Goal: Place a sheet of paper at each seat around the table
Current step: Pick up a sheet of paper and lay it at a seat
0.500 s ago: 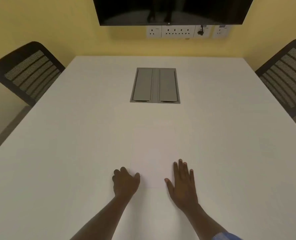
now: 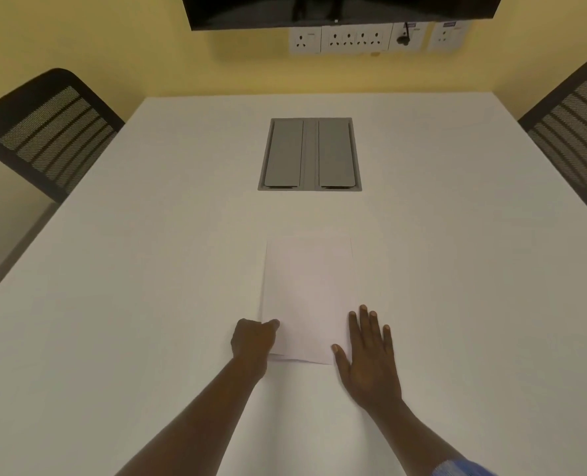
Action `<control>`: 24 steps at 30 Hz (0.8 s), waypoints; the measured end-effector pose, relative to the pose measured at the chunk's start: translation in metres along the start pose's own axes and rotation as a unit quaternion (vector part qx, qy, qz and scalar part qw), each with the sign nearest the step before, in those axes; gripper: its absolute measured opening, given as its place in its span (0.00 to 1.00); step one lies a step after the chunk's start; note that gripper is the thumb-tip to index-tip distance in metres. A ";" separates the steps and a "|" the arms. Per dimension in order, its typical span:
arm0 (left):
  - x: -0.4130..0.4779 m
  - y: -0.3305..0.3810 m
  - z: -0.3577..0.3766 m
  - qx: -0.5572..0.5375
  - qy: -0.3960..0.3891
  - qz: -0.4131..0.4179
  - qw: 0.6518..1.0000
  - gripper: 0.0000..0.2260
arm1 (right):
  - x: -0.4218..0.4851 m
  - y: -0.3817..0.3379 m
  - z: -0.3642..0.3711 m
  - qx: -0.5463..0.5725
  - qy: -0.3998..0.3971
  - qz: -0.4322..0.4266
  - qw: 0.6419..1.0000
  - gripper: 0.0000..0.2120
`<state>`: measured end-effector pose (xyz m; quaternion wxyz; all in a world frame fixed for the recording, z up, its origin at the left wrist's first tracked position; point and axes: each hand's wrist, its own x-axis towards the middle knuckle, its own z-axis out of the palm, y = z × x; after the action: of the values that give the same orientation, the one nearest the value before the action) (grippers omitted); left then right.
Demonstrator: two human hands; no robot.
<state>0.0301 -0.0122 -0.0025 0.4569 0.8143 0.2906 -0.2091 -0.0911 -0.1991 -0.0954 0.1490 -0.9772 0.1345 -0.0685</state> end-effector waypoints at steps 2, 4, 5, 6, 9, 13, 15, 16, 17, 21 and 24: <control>0.000 0.002 -0.002 0.042 0.026 0.029 0.998 0.11 | 0.000 0.000 0.001 -0.002 0.002 -0.001 1.000 0.35; 0.000 0.003 -0.003 0.099 0.047 0.067 0.992 0.10 | 0.001 0.001 0.001 0.000 0.000 0.001 1.000 0.35; -0.001 0.004 -0.004 0.109 0.053 0.080 0.989 0.10 | 0.000 0.001 0.001 0.000 0.001 0.001 1.000 0.35; -0.001 0.003 -0.004 0.106 0.057 0.088 0.989 0.09 | 0.000 0.000 0.001 -0.002 -0.001 0.002 1.000 0.35; 0.002 0.001 -0.003 0.082 0.059 0.080 0.992 0.13 | 0.000 0.000 0.001 -0.004 -0.005 0.002 1.000 0.35; 0.004 0.003 -0.002 0.095 0.044 0.055 0.993 0.19 | 0.000 0.000 -0.001 0.000 -0.006 0.003 1.000 0.35; 0.002 0.004 -0.003 0.129 0.055 0.068 0.988 0.20 | 0.000 -0.001 -0.002 -0.001 -0.007 0.003 1.000 0.35; 0.001 0.004 -0.004 0.140 0.063 0.076 0.985 0.20 | 0.000 -0.001 -0.002 -0.001 -0.007 0.002 1.000 0.35; 0.000 0.005 -0.004 0.140 0.069 0.084 0.984 0.19 | 0.000 -0.001 -0.002 -0.002 -0.008 0.002 1.000 0.35; -0.003 0.003 -0.002 0.095 0.069 0.097 0.988 0.13 | 0.000 -0.001 -0.002 0.001 -0.017 0.007 1.000 0.36; -0.002 -0.001 -0.001 0.068 0.080 0.097 0.990 0.14 | 0.000 -0.001 -0.002 0.005 -0.019 0.009 1.000 0.37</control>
<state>0.0275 -0.0116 -0.0014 0.3934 0.8821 0.2308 -0.1173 -0.0914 -0.1986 -0.0927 0.1571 -0.9763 0.1400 -0.0497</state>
